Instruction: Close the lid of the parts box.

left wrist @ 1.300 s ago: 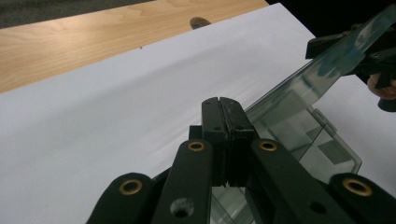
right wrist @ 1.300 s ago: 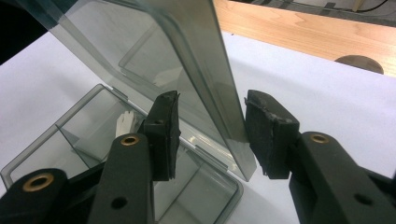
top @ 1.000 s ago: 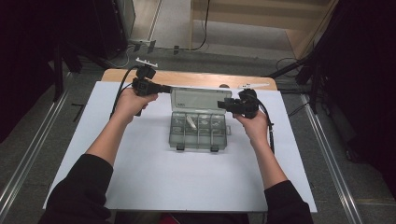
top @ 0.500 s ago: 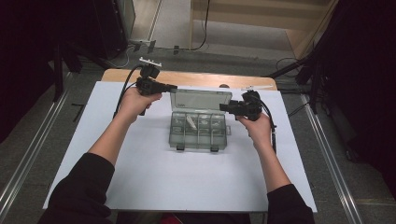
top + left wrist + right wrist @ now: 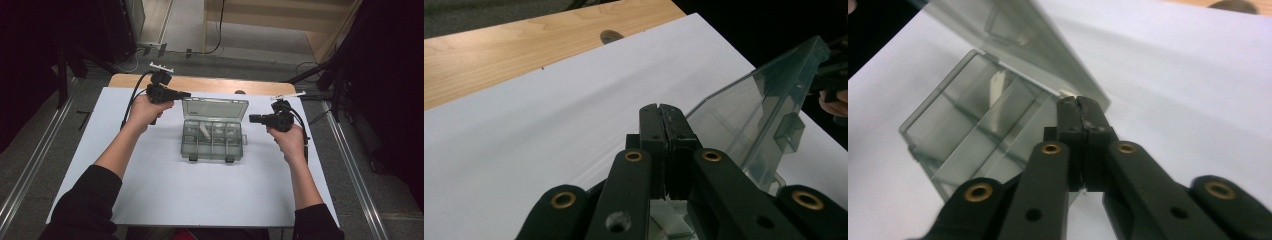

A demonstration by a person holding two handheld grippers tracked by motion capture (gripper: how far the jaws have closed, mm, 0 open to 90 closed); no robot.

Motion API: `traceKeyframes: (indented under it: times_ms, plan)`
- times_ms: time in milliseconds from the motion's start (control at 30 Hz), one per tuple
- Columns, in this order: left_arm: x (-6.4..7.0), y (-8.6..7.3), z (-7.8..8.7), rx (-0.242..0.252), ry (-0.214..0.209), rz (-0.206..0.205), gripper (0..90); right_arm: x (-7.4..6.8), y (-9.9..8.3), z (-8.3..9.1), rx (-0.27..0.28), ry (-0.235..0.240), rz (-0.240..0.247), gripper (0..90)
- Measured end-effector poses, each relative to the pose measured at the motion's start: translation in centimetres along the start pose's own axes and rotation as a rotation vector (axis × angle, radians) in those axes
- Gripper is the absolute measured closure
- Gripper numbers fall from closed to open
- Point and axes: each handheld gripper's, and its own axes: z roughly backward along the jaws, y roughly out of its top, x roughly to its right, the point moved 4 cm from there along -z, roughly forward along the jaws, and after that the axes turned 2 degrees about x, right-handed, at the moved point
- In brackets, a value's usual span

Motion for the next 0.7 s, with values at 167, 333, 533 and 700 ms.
traceKeyframes:
  times_ms: [167, 333, 533, 700]
  plan:
    - [0.4, -0.3, 0.1, 0.002, 0.000, 0.000, 88.7, 0.3, 1.0, -0.1, 0.015, -0.004, -0.045, 90.0]
    - [0.8, -0.5, 0.3, 0.012, -0.007, -0.003, 88.6, 0.0, 2.0, -0.6, 0.012, -0.026, -0.031, 90.0]
    - [0.8, -0.3, 0.4, 0.014, -0.047, 0.023, 88.6, -0.2, 3.2, -1.3, 0.022, 0.037, -0.055, 90.0]
    - [1.6, -0.3, 0.4, -0.006, -0.021, -0.013, 88.6, -0.6, 3.9, -1.5, 0.036, 0.081, -0.070, 90.0]
